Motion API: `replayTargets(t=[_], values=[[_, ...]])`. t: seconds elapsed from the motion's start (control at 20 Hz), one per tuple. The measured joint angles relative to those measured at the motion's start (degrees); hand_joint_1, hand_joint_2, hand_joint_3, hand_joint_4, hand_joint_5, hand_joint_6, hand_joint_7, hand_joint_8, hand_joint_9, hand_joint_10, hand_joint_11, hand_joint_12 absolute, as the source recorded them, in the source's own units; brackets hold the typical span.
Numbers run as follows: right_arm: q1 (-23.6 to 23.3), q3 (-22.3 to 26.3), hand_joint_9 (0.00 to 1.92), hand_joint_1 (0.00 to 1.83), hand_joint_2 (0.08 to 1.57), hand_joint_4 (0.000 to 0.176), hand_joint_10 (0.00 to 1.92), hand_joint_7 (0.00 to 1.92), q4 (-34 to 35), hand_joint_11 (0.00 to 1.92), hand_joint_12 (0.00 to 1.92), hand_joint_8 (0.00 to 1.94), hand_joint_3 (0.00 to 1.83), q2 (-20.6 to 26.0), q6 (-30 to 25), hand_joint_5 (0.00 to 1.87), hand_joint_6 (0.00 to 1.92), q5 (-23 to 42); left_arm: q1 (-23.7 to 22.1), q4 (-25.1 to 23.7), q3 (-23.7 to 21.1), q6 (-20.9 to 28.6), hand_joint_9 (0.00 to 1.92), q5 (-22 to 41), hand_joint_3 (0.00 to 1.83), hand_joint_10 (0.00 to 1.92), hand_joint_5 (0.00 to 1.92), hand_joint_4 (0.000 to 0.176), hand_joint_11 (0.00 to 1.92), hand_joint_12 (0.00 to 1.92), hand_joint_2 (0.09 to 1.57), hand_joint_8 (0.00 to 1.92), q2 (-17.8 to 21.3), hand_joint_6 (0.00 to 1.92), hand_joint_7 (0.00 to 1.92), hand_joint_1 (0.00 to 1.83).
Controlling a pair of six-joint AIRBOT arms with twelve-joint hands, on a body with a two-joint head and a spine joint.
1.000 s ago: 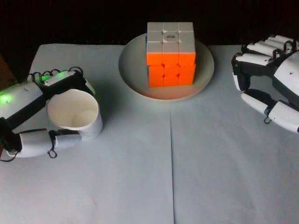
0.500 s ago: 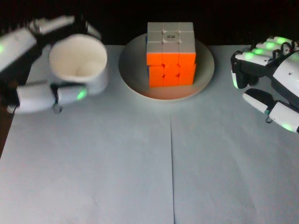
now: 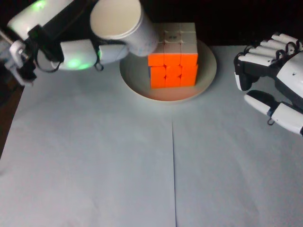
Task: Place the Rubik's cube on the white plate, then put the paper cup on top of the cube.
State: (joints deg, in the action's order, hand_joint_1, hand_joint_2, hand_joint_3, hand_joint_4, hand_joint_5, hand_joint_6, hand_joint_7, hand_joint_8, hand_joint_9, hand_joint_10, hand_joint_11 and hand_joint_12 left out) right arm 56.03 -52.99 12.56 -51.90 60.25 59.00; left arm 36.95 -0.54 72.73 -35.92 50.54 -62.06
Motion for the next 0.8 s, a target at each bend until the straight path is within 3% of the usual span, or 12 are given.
replayTargets(t=[0.1, 0.15, 0.2, 0.3, 0.35, 0.4, 0.45, 0.6, 0.65, 0.7, 0.75, 0.8], values=[[0.0, 0.0, 0.38, 1.02, 1.42, 0.000, 1.81, 0.57, 0.0, 0.33, 1.92, 1.74, 0.00, 0.0, -0.1, 0.36, 1.79, 0.0, -2.9, -1.6, 1.4, 0.7, 0.23, -1.8, 0.00, 1.30, 0.26, 0.045, 0.04, 1.85, 1.18, 1.05, -1.3, 1.06, 0.32, 1.02], [0.5, 0.0, 0.35, 1.01, 1.42, 0.000, 1.78, 0.57, -0.1, 0.26, 1.92, 1.75, 0.00, 0.0, -0.1, 0.36, 1.79, 0.3, -3.9, -2.3, 1.9, 1.1, 0.18, -2.5, 0.00, 1.33, 0.28, 0.000, 0.00, 1.86, 1.18, 1.09, -1.7, 1.02, 0.28, 1.12], [0.7, 0.0, 0.29, 1.00, 1.43, 0.000, 1.75, 0.55, -0.1, 0.03, 1.92, 1.74, 0.00, 0.0, -0.1, 0.36, 1.82, 0.1, -5.4, -3.5, 2.4, 1.3, 0.19, -3.5, 0.00, 1.41, 0.28, 0.000, 0.04, 1.87, 1.16, 1.22, -2.3, 1.08, 0.26, 1.20], [0.7, 0.0, 0.30, 1.00, 1.43, 0.000, 1.74, 0.56, 0.1, 0.02, 1.92, 1.75, 0.00, 0.0, -0.1, 0.35, 1.81, -0.3, -7.4, -4.9, 3.3, 1.5, 0.23, -5.2, 0.00, 1.36, 0.26, 0.000, 0.09, 1.86, 1.17, 1.17, -3.8, 1.11, 0.28, 1.12], [0.7, 0.0, 0.34, 1.01, 1.43, 0.000, 1.74, 0.57, 0.0, 0.13, 1.92, 1.75, 0.00, 0.0, -0.1, 0.35, 1.80, -0.1, -8.2, -6.0, 4.0, 1.8, 0.23, -6.1, 0.00, 1.36, 0.27, 0.019, 0.06, 1.88, 1.16, 1.18, -4.5, 1.20, 0.29, 1.09], [0.7, 0.0, 0.34, 1.02, 1.43, 0.000, 1.74, 0.58, 0.1, 0.10, 1.92, 1.76, 0.00, 0.0, -0.1, 0.35, 1.78, -0.1, -8.9, -6.9, 4.8, 2.6, 0.20, -7.1, 0.00, 1.44, 0.25, 0.038, 0.08, 1.91, 1.17, 1.25, -5.3, 1.26, 0.24, 1.06], [0.7, 0.0, 0.31, 0.91, 1.42, 0.000, 1.77, 0.35, 0.1, 0.11, 1.92, 1.65, 0.00, 0.0, -0.1, 0.43, 1.76, 0.0, -9.7, -8.6, 6.2, 4.4, 0.28, -9.0, 0.00, 1.43, 0.29, 0.003, 0.21, 1.90, 1.14, 1.21, -6.3, 1.24, 0.30, 1.11], [1.0, 0.0, 0.33, 0.84, 1.41, 0.000, 1.74, 0.30, 0.2, 0.17, 1.92, 1.58, 0.01, -0.2, -0.1, 0.44, 1.75, 0.1, -13.0, -13.5, 9.0, 7.7, 0.40, -15.4, 0.00, 1.55, 0.27, 0.000, 0.36, 1.92, 1.16, 1.30, -7.8, 1.24, 0.38, 1.09], [1.1, 0.0, 0.36, 0.87, 1.41, 0.000, 1.74, 0.33, 0.2, 0.22, 1.92, 1.59, 0.00, -0.3, -0.1, 0.47, 1.74, -0.1, -14.9, -16.3, 9.1, 7.7, 0.52, -17.4, 0.01, 1.68, 0.34, 0.000, 0.58, 1.92, 1.22, 1.42, -7.8, 1.12, 0.65, 1.26], [1.0, 0.0, 0.35, 0.88, 1.41, 0.000, 1.75, 0.32, 0.2, 0.20, 1.92, 1.59, 0.00, -0.4, -0.1, 0.47, 1.74, -0.2, -16.4, -17.8, 9.4, 7.8, 0.58, -18.6, 0.00, 1.68, 0.36, 0.000, 0.66, 1.92, 1.23, 1.43, -8.1, 1.10, 0.72, 1.30], [1.0, 0.0, 0.32, 0.93, 1.32, 0.000, 1.73, 0.29, 0.2, 0.17, 1.92, 1.57, 0.00, -0.5, -0.1, 0.18, 1.57, 0.0, -16.9, -18.0, 9.8, 7.9, 0.56, -18.9, 0.00, 1.69, 0.38, 0.000, 0.63, 1.92, 1.17, 1.40, -8.4, 1.11, 0.52, 1.20], [1.0, 0.0, 0.30, 0.94, 1.29, 0.000, 1.71, 0.28, 0.0, 0.14, 1.92, 1.56, 0.00, -0.5, -0.1, 0.10, 1.52, 0.0, -17.3, -18.7, 10.2, 7.9, 0.48, -19.8, 0.00, 1.68, 0.37, 0.000, 0.51, 1.92, 1.16, 1.39, -8.8, 1.11, 0.41, 1.16]])
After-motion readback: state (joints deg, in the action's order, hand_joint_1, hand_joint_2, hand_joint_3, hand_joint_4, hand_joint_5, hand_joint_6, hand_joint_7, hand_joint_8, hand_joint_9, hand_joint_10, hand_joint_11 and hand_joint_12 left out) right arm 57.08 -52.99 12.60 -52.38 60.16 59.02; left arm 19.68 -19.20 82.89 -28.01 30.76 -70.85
